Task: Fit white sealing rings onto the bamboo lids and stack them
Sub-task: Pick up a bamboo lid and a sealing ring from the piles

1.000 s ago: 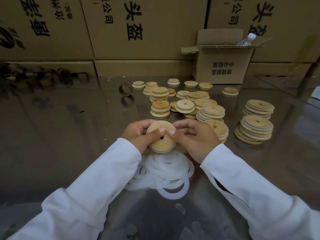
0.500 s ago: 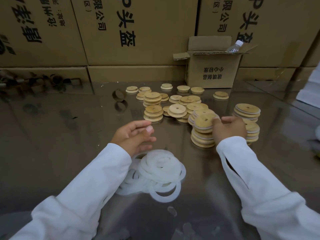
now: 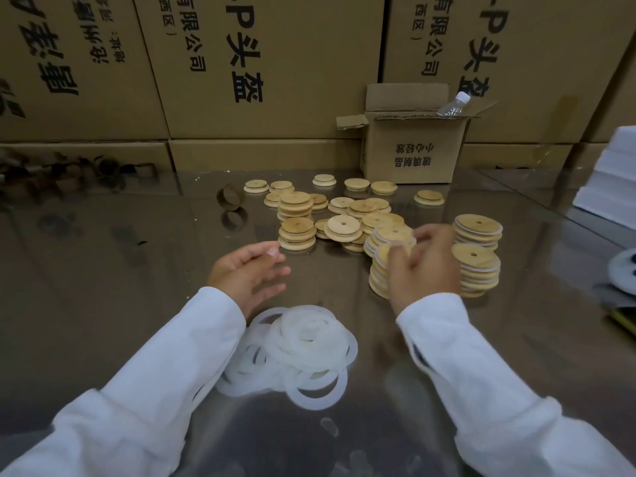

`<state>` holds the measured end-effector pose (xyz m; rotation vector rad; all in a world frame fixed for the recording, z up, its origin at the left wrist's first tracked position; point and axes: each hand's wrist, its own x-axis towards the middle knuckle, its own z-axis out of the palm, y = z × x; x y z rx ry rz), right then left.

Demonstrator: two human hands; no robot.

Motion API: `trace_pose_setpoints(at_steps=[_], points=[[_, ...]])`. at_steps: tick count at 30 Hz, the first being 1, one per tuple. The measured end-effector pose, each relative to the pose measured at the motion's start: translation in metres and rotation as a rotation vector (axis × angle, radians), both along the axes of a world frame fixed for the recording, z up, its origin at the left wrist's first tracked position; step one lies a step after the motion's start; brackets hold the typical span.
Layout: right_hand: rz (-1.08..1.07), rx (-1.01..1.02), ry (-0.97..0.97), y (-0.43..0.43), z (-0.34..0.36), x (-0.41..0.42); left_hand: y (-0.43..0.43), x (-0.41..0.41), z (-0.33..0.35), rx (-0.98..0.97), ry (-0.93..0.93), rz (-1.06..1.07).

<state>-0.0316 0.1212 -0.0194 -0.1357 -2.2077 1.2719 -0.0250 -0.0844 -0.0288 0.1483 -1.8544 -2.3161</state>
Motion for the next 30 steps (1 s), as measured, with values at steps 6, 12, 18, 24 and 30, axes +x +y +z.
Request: trace_pose_setpoints(at_steps=[6, 12, 18, 24, 30], points=[[0.539, 0.419, 0.113, -0.039, -0.017, 0.016, -0.002, -0.045, 0.014, -0.180, -0.043, 0.109], [0.533, 0.443, 0.066, -0.039, -0.022, 0.005, 0.013, -0.106, 0.014, -0.690, -0.042, 0.154], [0.530, 0.444, 0.065, -0.037, -0.022, 0.001, 0.019, -0.134, 0.005, -0.870, -0.165, 0.093], [0.522, 0.446, 0.068, -0.037, -0.023, 0.000, 0.007, -0.130, 0.002, -1.067, -0.142, 0.164], [0.469, 0.389, 0.037, -0.036, -0.022, 0.000, -0.011, -0.079, 0.017, -1.005, 0.137, 0.177]])
